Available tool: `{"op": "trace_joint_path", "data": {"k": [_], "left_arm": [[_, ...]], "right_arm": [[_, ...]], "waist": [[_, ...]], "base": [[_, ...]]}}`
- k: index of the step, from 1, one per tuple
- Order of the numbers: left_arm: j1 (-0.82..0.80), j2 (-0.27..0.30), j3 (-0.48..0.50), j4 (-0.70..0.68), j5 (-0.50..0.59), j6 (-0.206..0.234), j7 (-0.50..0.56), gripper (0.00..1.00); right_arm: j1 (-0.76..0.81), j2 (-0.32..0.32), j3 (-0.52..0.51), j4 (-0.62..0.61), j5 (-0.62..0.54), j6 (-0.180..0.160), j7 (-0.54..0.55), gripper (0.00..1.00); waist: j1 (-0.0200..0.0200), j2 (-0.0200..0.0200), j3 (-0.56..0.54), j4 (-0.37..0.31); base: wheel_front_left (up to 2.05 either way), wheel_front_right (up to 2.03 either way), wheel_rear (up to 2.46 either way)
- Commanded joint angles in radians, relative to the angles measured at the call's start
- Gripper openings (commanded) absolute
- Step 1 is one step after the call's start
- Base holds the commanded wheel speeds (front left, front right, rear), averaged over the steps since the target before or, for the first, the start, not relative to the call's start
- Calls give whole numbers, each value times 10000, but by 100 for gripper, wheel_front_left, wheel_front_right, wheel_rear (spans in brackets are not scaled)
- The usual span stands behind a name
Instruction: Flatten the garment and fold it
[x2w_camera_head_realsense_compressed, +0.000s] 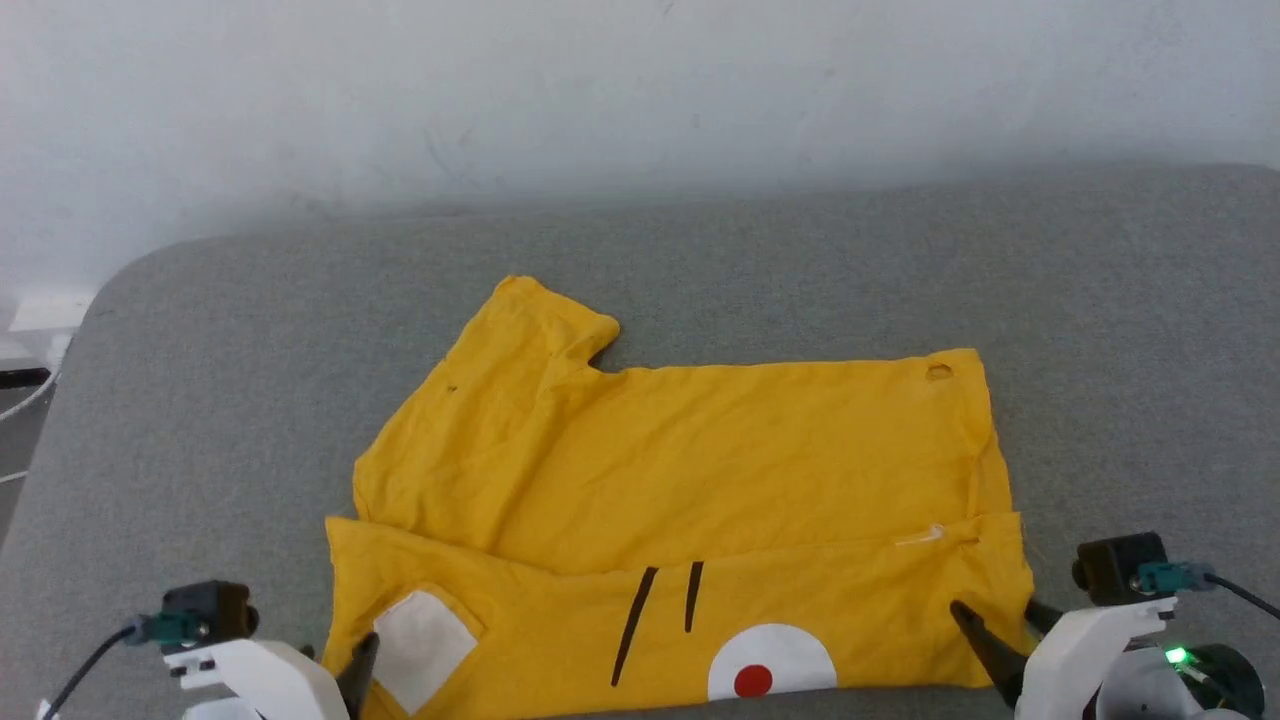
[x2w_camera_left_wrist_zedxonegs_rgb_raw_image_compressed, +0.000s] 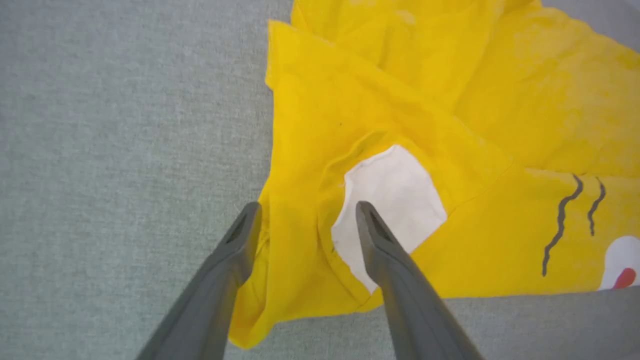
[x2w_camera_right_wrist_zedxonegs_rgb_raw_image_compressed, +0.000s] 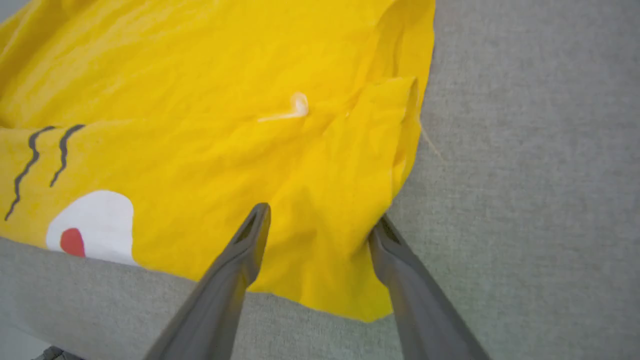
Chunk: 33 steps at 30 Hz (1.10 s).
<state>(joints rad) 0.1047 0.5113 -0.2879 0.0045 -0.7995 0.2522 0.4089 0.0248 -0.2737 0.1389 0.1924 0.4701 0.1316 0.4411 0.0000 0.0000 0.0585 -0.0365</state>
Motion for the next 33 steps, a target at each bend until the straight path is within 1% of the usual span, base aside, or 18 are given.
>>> {"op": "trace_joint_path", "data": {"k": [1,7,10,14,19,23,26,31,33], "left_arm": [[-273,-33,175,39,86,-97,-335,100],[-1082,-139,705,11,266,-208,-1467,100],[-1784,-165,888,134,444,-281,-1967,100],[-3062,-121,1011,480,663,-480,-2375,100],[-5030,-6,902,1107,899,-843,-2356,100],[-6618,120,782,1812,786,-1337,-1899,100],[-7752,281,659,2414,694,-1668,-1326,100],[-9434,504,266,3366,486,-2159,185,100],[-9989,693,84,3864,384,-2355,1028,100]], "right_arm": [[93,67,-95,-151,-207,-9,-536,100],[168,646,-865,-1034,-993,-9,-2625,100],[53,971,-1188,-1629,-1427,-9,-3300,100],[-284,1359,-1397,-2494,-1849,-9,-3804,100],[-972,1689,-1345,-3385,-2194,-9,-4012,100],[-1513,1912,-1259,-3856,-2283,-9,-4144,100],[-1896,2006,-1030,-4058,-2309,-9,-4243,100],[-2262,2100,-652,-4148,-2335,-9,-4349,100],[-2333,2127,-512,-4111,-2333,-9,-4356,100]], "waist": [[0,0,27,-73],[0,0,215,-272],[0,0,485,-420],[0,0,1134,-687],[0,0,2144,-1084],[0,0,2975,-1425],[0,0,3508,-1713],[0,0,4135,-2143],[0,0,4319,-2338]], "base": [[0,0,0],[0,0,0],[0,0,0],[0,0,0],[0,0,0],[0,0,0],[0,0,0],[0,0,0],[0,0,0]]}}
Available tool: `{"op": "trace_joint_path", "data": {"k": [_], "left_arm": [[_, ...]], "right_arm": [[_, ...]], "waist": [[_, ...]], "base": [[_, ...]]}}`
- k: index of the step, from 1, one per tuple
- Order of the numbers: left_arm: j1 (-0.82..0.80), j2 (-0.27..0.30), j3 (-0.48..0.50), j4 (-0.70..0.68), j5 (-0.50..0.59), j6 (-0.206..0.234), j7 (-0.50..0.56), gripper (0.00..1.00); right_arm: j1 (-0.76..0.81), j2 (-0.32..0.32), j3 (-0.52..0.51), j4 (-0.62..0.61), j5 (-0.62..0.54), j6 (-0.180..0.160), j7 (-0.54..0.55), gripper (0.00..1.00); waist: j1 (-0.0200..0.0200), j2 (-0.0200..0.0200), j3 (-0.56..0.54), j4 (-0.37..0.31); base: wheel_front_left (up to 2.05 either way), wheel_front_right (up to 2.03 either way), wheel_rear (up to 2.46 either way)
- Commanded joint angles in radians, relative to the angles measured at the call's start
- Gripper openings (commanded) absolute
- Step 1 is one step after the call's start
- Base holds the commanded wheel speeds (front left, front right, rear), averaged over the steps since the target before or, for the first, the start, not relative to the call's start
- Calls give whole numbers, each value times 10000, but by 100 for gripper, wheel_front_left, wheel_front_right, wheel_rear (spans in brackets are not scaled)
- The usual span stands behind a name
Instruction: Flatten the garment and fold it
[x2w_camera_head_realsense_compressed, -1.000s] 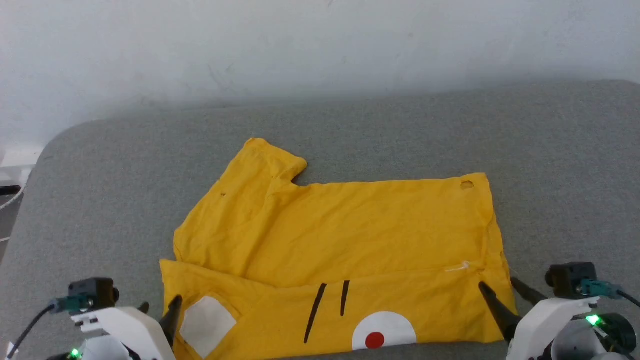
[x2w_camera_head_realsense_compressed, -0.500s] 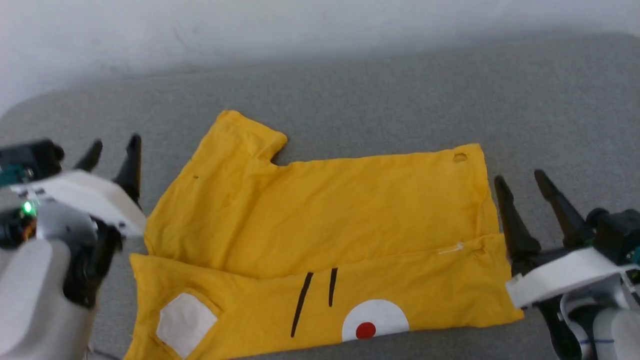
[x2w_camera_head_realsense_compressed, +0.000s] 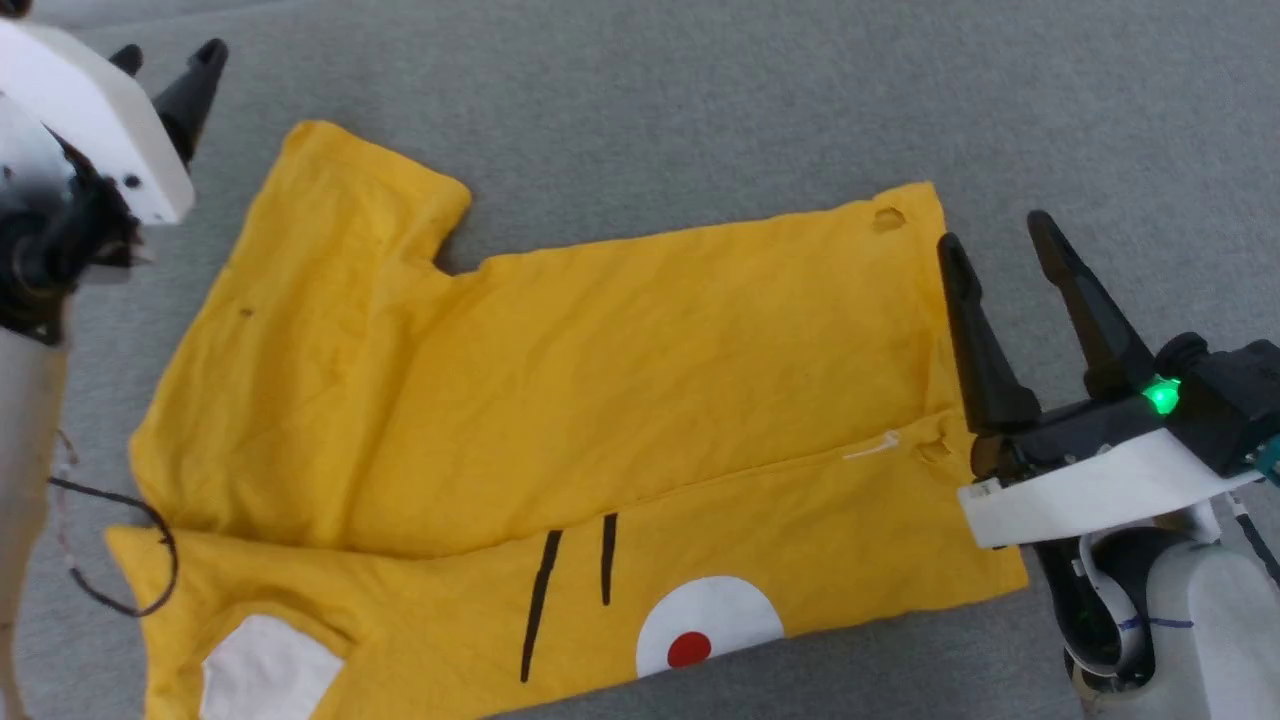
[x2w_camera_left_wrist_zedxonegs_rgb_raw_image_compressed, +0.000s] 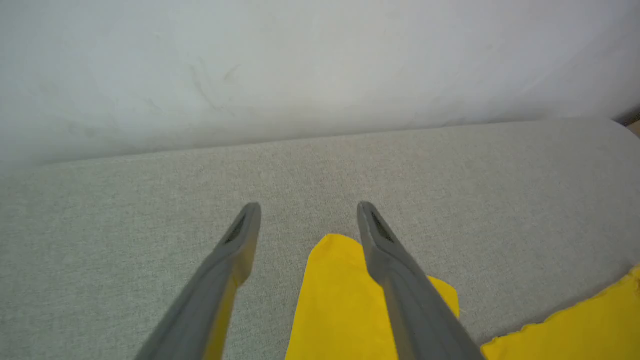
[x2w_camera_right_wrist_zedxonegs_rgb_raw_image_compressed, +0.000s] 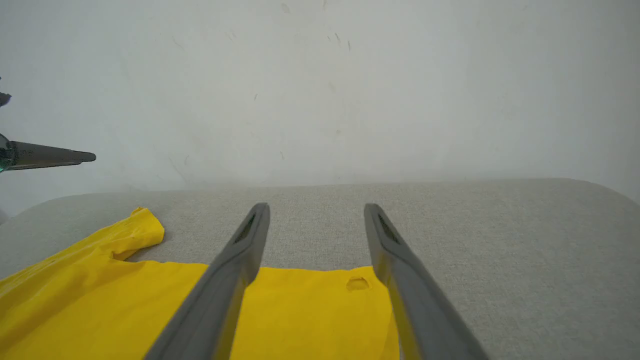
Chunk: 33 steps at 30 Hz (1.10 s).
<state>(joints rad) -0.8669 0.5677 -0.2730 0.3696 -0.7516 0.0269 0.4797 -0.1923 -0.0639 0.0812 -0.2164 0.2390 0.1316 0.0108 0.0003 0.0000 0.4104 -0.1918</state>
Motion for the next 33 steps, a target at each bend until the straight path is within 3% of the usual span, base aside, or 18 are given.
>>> {"op": "trace_joint_path", "data": {"k": [1,7,16,17,18,19,23,28,33], "left_arm": [[-506,206,-191,428,-136,-216,756,100],[-1074,624,-811,1442,-559,-324,3766,100],[-610,1058,-1522,1712,-570,142,6179,100],[-467,1058,-1606,1681,-612,208,6454,93],[-332,1034,-1650,1604,-671,264,6623,29],[-214,1003,-1672,1514,-726,298,6708,0],[128,855,-1631,1184,-791,373,6344,0],[225,781,-1367,925,-427,416,4654,0],[64,499,-1104,643,-32,484,2792,0]], "right_arm": [[-196,42,119,-11,-18,-9,-95,100],[-245,98,333,187,84,-9,-206,100],[-251,129,431,468,270,-9,-342,100],[-243,130,402,494,277,-9,-350,100],[-239,131,370,514,279,-9,-355,100],[-235,132,332,537,292,-9,-328,100],[-352,134,236,595,375,-9,-178,100],[-878,2,185,906,761,-9,300,100],[-2083,-737,156,2328,1855,-9,2224,100]], "waist": [[-3,0,866,-873],[-3,0,1153,-1388],[-3,0,1407,-1697],[-3,0,1407,-1697],[-3,0,1404,-1687],[-3,0,1409,-1666],[-3,0,1383,-1517],[-3,0,1192,-1278],[-3,0,993,-818]], "base": [[0,0,0],[0,0,0],[0,0,0],[0,0,0],[0,0,0],[0,0,0],[0,0,0],[0,0,0],[0,0,0]]}}
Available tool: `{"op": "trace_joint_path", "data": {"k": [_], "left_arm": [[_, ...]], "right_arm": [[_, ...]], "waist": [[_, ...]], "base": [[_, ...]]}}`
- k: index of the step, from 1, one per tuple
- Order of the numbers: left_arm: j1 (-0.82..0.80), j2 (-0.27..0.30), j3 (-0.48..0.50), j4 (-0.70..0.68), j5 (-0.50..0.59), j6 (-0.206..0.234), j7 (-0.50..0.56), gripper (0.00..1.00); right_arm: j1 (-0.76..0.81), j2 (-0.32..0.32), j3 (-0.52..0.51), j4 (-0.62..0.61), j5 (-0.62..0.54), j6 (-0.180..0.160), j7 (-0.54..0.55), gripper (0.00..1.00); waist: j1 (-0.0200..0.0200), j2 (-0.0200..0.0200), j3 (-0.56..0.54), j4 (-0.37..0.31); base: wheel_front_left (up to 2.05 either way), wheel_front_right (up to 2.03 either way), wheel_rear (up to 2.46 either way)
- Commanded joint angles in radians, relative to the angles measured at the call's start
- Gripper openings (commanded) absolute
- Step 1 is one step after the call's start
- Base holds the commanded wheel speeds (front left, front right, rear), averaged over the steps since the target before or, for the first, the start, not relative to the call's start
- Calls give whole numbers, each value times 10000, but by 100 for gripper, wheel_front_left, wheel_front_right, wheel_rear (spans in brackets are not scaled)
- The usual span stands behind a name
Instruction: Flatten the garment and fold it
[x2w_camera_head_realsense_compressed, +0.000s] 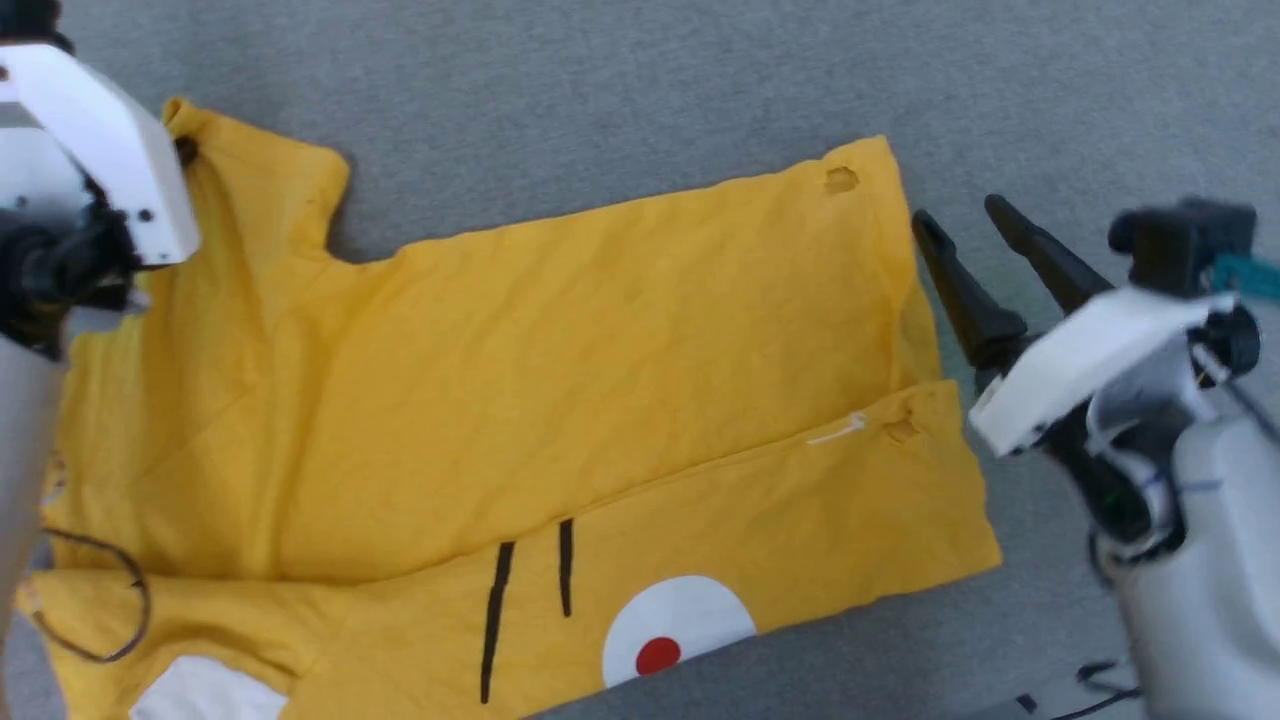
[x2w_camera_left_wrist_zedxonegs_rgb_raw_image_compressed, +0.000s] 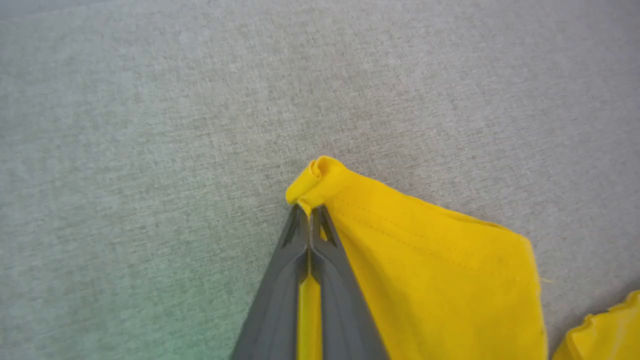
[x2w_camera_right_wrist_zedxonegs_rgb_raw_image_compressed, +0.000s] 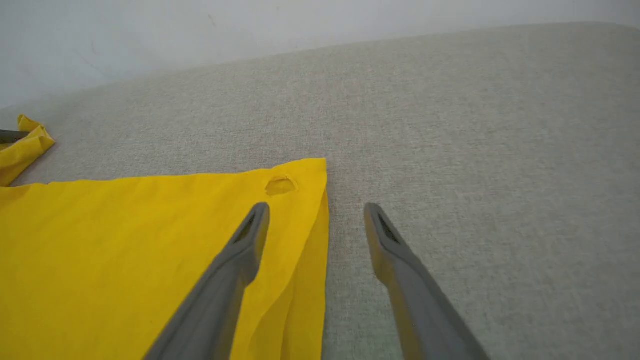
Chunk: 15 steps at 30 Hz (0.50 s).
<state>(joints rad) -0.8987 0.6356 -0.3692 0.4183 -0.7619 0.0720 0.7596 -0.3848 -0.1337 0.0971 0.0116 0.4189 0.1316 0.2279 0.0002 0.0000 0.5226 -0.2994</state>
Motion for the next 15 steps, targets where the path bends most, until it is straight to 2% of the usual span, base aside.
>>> {"op": "trace_joint_path", "data": {"k": [1,7,11,15], "left_arm": [[335,-279,-99,75,85,6,-297,0],[11,-755,-79,-605,6,-324,-1102,0],[-137,-825,-166,-1084,50,-469,-1242,0],[-152,-848,-256,-1474,113,-525,-1331,0]], "right_arm": [[-439,-276,20,411,189,-9,620,100],[-2024,-956,51,1928,1143,-9,3462,100],[-2911,-1003,213,2598,1316,-9,4758,100],[-3419,-1057,564,3220,1242,-9,5597,100]], "waist": [[-2,0,-162,382],[-2,0,-97,1157],[-2,0,32,1481],[-2,0,126,1668]], "base": [[0,0,0],[0,0,0],[0,0,0],[0,0,0]]}}
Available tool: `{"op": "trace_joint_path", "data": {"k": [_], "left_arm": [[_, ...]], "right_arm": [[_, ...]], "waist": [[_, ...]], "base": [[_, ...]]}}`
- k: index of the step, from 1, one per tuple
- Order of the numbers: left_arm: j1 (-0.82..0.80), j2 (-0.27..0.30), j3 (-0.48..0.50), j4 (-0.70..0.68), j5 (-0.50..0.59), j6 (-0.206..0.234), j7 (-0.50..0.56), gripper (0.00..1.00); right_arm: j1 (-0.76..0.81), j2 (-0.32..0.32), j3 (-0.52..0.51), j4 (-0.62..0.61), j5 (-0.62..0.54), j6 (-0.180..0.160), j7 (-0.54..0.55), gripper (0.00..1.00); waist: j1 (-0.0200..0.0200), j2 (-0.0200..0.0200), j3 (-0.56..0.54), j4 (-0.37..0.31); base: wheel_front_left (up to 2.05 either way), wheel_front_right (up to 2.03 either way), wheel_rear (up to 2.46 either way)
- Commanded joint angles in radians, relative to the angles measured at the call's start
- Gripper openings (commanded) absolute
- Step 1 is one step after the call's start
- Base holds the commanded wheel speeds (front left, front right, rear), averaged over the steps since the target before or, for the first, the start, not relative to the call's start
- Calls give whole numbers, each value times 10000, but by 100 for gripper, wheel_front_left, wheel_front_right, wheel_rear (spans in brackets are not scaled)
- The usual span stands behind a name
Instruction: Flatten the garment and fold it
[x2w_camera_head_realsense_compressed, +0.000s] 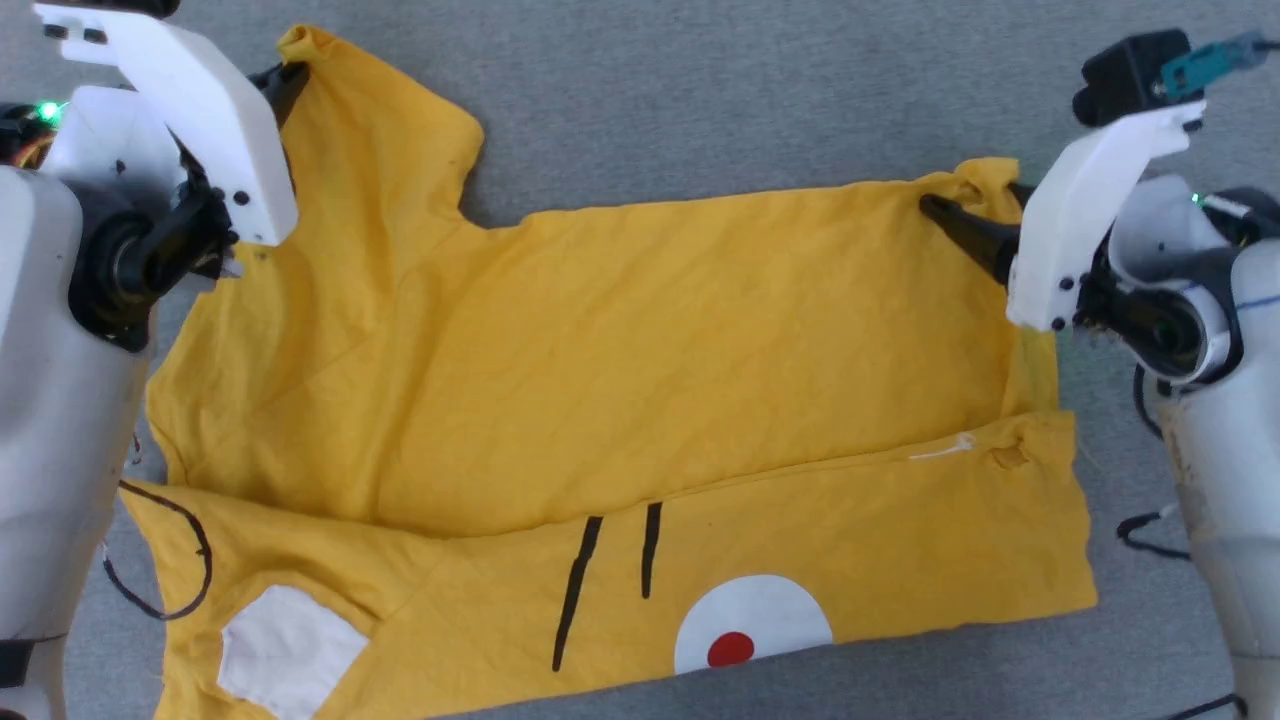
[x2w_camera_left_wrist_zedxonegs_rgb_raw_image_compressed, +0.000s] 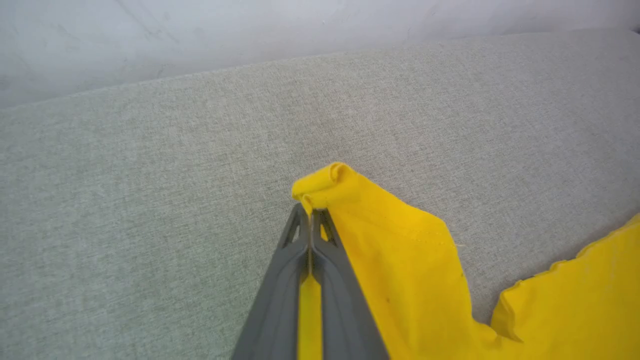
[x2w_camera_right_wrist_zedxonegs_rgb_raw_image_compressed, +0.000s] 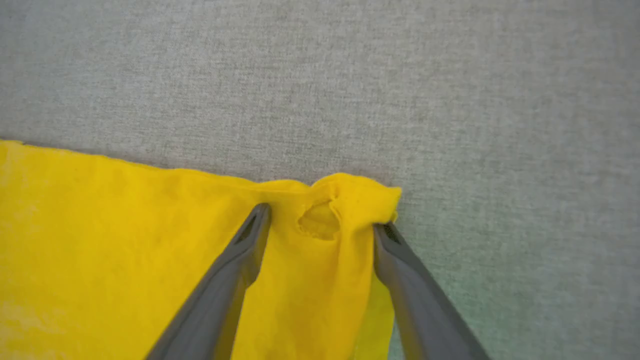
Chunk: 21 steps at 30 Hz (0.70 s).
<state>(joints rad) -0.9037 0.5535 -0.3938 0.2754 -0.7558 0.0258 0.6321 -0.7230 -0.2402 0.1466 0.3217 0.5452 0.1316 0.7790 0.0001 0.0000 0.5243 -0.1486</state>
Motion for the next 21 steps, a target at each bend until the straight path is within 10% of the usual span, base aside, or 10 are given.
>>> {"op": "trace_joint_path", "data": {"k": [1,4,5,7,21], "left_arm": [[-95,-28,-26,-124,55,-74,-68,0],[-47,5,-64,-361,70,-96,-91,0],[-25,9,-76,-426,66,-104,-96,0],[18,15,-95,-526,59,-102,-103,0],[896,191,471,-784,-146,-40,-1385,0]], "right_arm": [[-120,-4,185,249,-53,-9,230,100],[-237,10,398,764,-71,-9,710,100],[-241,14,454,963,-71,-9,919,84],[-226,24,547,1334,-45,-9,1364,0],[-73,-612,66,510,329,-9,-51,0]], "waist": [[-1,0,125,183],[-1,0,164,224],[-1,0,162,237],[-1,0,155,260],[-1,0,-1239,515]], "base": [[0,0,0],[0,0,0],[0,0,0],[0,0,0],[0,0,0]]}}
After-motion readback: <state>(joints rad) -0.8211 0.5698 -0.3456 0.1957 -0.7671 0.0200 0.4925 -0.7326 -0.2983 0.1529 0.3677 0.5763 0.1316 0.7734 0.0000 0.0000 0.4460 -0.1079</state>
